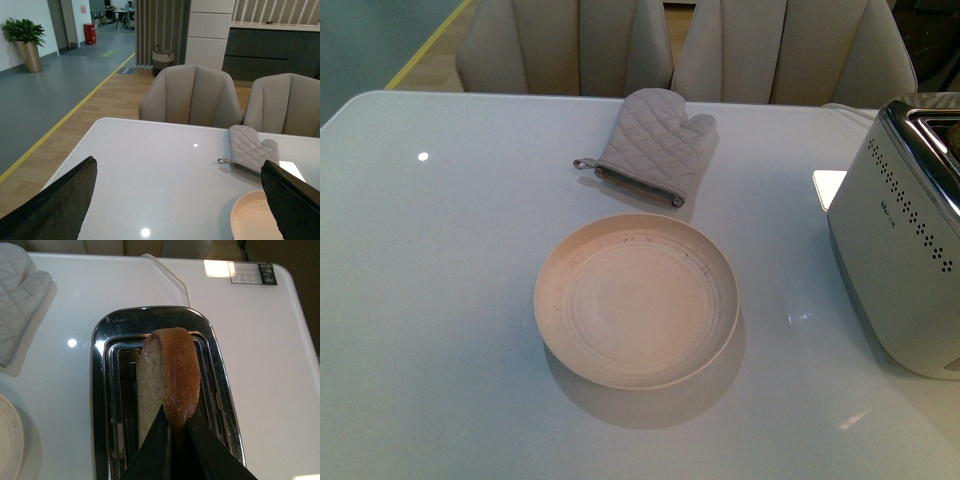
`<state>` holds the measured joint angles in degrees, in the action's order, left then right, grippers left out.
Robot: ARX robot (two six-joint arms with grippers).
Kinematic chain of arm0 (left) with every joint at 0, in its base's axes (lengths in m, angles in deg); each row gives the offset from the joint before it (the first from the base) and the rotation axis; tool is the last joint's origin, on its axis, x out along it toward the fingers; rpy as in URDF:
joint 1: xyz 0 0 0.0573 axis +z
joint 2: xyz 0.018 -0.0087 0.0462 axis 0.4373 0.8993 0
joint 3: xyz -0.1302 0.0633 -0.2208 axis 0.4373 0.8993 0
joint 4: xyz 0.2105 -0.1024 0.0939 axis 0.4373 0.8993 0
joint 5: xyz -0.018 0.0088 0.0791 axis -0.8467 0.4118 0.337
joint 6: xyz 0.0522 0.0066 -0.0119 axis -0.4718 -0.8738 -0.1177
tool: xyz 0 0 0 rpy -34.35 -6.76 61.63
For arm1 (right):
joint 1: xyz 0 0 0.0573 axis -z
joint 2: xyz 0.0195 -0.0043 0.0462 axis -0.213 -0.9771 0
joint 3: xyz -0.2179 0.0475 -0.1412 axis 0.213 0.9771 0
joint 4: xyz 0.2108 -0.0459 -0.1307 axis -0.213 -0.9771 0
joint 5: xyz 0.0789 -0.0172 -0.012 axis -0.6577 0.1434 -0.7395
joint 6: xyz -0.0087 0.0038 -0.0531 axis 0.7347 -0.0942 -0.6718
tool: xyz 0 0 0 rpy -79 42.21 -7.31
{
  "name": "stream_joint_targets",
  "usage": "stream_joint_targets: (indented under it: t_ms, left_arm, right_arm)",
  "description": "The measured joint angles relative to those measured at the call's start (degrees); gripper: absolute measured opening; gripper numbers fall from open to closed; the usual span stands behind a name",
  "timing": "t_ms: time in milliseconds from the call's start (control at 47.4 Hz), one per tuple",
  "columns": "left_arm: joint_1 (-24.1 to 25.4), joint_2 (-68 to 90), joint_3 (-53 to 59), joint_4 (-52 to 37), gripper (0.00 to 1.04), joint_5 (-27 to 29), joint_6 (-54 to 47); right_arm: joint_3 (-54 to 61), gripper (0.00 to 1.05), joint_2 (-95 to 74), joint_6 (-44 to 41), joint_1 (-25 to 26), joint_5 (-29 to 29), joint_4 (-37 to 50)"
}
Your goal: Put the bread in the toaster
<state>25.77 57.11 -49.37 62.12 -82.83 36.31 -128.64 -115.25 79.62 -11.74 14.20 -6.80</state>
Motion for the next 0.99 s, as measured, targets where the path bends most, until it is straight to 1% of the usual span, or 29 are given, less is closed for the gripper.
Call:
stream_joint_targets:
  t_ms: [338,380,422,464,549,633,718,739,802,865,886,907,950,992]
  left_arm:
    - [0.0,0.0,0.0,0.02,0.98,0.0,0.0]
    - [0.0,0.0,0.0,0.0,0.98,0.0,0.0]
    - [0.0,0.0,0.0,0.0,0.98,0.02,0.0]
    - [0.0,0.0,0.0,0.0,0.98,0.0,0.0]
    - [0.0,0.0,0.0,0.0,0.98,0.0,0.0]
    - [0.0,0.0,0.0,0.0,0.98,0.02,0.0]
    - [0.0,0.0,0.0,0.02,0.98,0.0,0.0]
    - [0.0,0.0,0.0,0.0,0.98,0.0,0.0]
    - [0.0,0.0,0.0,0.0,0.98,0.02,0.0]
    - [0.0,0.0,0.0,0.02,0.98,0.0,0.0]
    - [0.0,0.0,0.0,0.02,0.98,0.0,0.0]
    - [0.0,0.0,0.0,0.0,0.98,0.0,0.0]
    - [0.0,0.0,0.0,0.0,0.98,0.0,0.0]
    - [0.0,0.0,0.0,0.0,0.98,0.02,0.0]
  right_arm:
    - [1.66,0.03,-4.61,-0.11,-0.28,-0.26,0.02]
    - [2.27,0.07,-5.03,0.09,-0.28,-0.46,0.46]
    - [3.06,0.15,-5.38,0.31,-0.28,-1.01,0.96]
    - [4.46,0.25,-5.46,0.5,-0.28,-1.29,1.79]
    - [6.93,0.43,-4.46,1.53,-0.09,-1.6,4.04]
    - [7.8,0.54,-2.1,1.9,0.17,-1.4,5.09]
    - [8.96,0.68,3.78,2.47,0.5,0.22,6.88]
    - [9.14,0.69,4.72,2.56,0.55,0.52,7.1]
    - [10.34,0.79,9.81,2.62,0.59,2.86,8.41]
    - [12.28,0.88,16.52,2.6,0.55,6.58,9.25]
    - [13.33,0.9,18.8,2.93,0.66,6.23,10.23]
    - [14.14,0.89,19.91,2.89,0.9,5.11,11.54]
    - [17.97,0.82,23.96,2.91,1.38,-1.46,18.88]
    - [23.32,0.72,28.3,2.93,0.55,-8.02,28.39]
